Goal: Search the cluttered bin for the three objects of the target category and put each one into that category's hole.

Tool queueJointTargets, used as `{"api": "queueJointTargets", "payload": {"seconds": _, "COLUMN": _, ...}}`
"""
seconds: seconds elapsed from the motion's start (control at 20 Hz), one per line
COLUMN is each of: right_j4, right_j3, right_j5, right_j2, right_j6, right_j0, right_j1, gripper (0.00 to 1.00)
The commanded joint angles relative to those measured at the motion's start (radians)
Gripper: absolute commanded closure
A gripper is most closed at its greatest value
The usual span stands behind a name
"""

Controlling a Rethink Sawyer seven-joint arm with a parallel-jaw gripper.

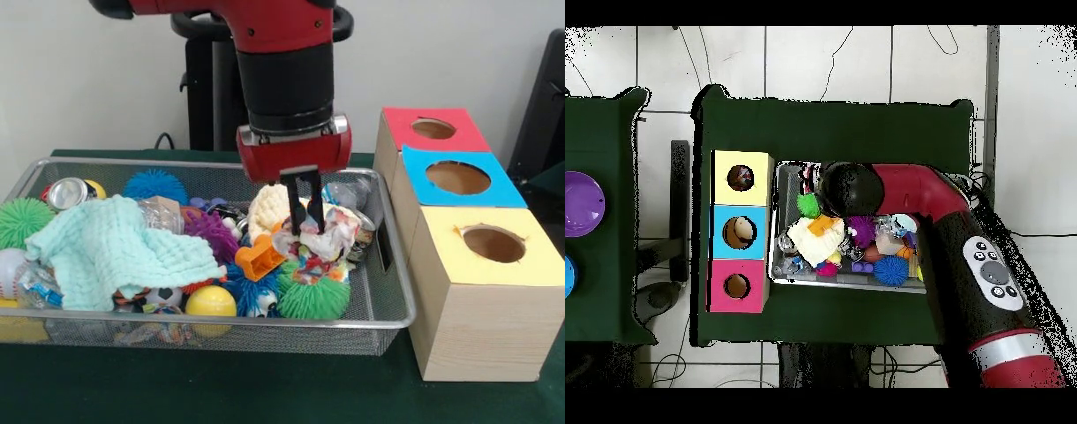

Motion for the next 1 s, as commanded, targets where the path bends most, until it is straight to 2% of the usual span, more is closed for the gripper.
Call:
{"api": "queueJointTargets", "payload": {"seconds": 0.05, "right_j4": 0.080, "right_j3": 0.181, "right_j5": 0.019, "right_j2": 0.227, "right_j6": -0.147, "right_j0": -0.105, "right_j1": -0.029, "gripper": 1.00}}
{"api": "queueJointTargets", "payload": {"seconds": 0.4, "right_j4": 0.112, "right_j3": 0.239, "right_j5": 0.091, "right_j2": 0.377, "right_j6": -0.203, "right_j0": -0.197, "right_j1": -0.008, "gripper": 1.00}}
{"api": "queueJointTargets", "payload": {"seconds": 0.65, "right_j4": 0.106, "right_j3": 0.192, "right_j5": 0.146, "right_j2": 0.396, "right_j6": -0.195, "right_j0": -0.193, "right_j1": 0.008, "gripper": 1.00}}
{"api": "queueJointTargets", "payload": {"seconds": 1.0, "right_j4": 0.083, "right_j3": 0.157, "right_j5": 0.191, "right_j2": 0.377, "right_j6": -0.160, "right_j0": -0.161, "right_j1": 0.029, "gripper": 1.00}}
